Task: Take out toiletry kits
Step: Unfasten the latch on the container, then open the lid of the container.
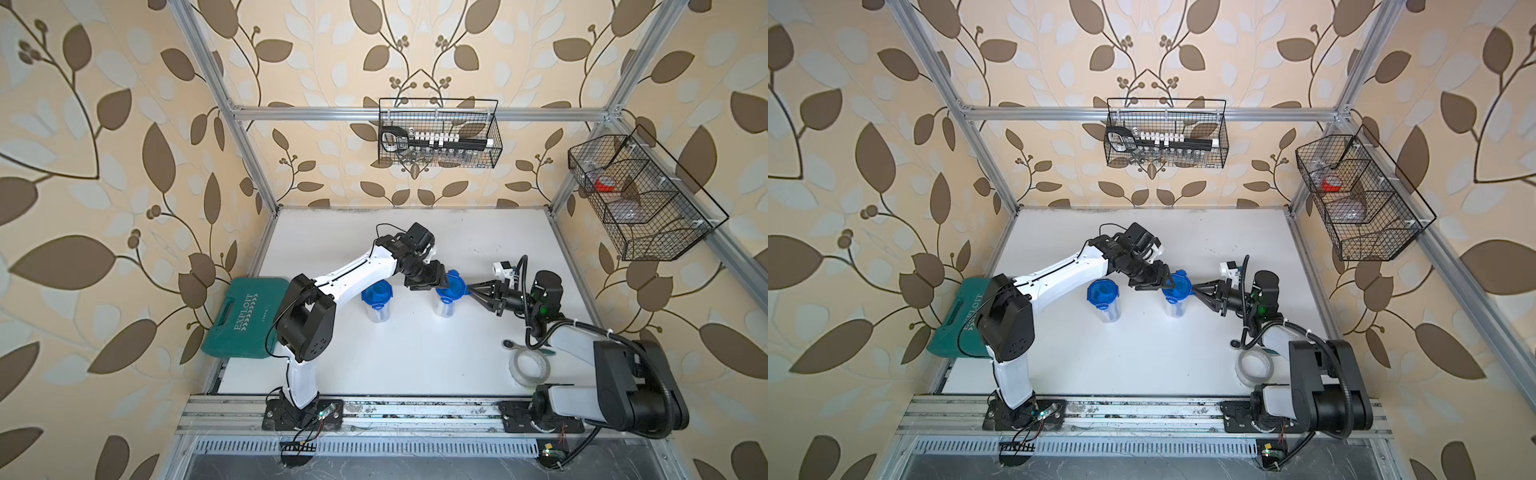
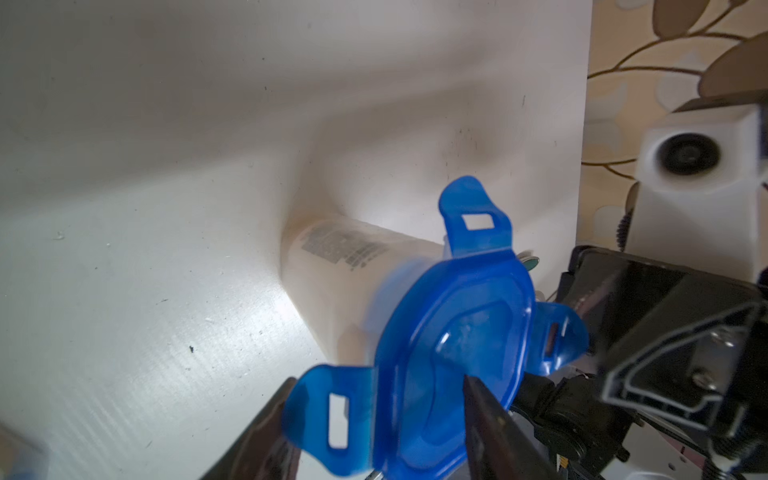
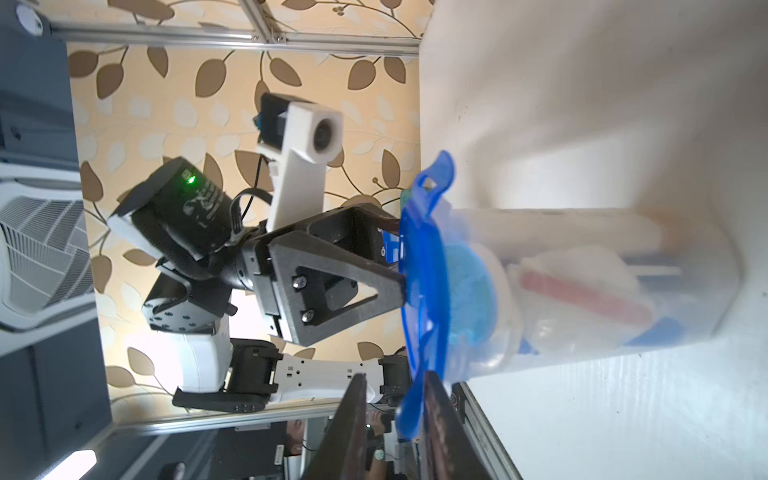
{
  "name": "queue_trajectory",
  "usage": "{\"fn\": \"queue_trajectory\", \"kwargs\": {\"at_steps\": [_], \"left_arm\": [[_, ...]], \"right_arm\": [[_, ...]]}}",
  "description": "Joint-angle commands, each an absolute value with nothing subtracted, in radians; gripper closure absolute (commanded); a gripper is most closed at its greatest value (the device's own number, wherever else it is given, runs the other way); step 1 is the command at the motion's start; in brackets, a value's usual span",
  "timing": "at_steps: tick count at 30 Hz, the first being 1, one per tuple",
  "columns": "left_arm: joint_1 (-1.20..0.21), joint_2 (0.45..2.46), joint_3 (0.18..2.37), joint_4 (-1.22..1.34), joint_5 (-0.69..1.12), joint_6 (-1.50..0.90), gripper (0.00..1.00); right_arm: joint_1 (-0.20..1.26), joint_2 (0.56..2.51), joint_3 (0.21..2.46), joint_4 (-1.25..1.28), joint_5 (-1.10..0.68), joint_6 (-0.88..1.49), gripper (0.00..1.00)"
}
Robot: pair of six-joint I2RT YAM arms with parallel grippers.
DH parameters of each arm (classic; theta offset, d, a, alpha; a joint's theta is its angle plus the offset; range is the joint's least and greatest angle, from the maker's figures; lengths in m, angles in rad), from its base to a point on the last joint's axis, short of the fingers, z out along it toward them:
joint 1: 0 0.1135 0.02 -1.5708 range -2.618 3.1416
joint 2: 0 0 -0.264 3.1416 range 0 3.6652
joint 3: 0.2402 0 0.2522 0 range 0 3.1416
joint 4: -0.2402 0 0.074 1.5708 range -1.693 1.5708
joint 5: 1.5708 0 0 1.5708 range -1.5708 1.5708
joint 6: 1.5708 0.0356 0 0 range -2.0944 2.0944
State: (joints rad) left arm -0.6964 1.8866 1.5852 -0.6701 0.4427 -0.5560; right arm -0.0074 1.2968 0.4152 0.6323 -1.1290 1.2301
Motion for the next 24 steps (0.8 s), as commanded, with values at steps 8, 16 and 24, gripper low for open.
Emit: {"fn": "queue_trajectory", "kwargs": {"at_steps": [8, 16, 24], "left_arm": [[-0.716, 1.942, 1.567, -0.806, 0.382, -0.564, 0.35], [-0.715, 1.942, 1.627, -0.788, 0.418, -0.573, 0.33], [-0.714, 1.905, 1.638, -0.779, 0.443, -0.576, 0.32]], "right_arm": [[0.118, 1.139, 0.733, -0.457, -0.537, 0.596, 0.52], [0.323, 1.133, 0.794, -0.52, -0.333, 0.612, 0.51], [0.141, 1.112, 0.678, -0.235, -0.681, 0.692, 0.6]]}}
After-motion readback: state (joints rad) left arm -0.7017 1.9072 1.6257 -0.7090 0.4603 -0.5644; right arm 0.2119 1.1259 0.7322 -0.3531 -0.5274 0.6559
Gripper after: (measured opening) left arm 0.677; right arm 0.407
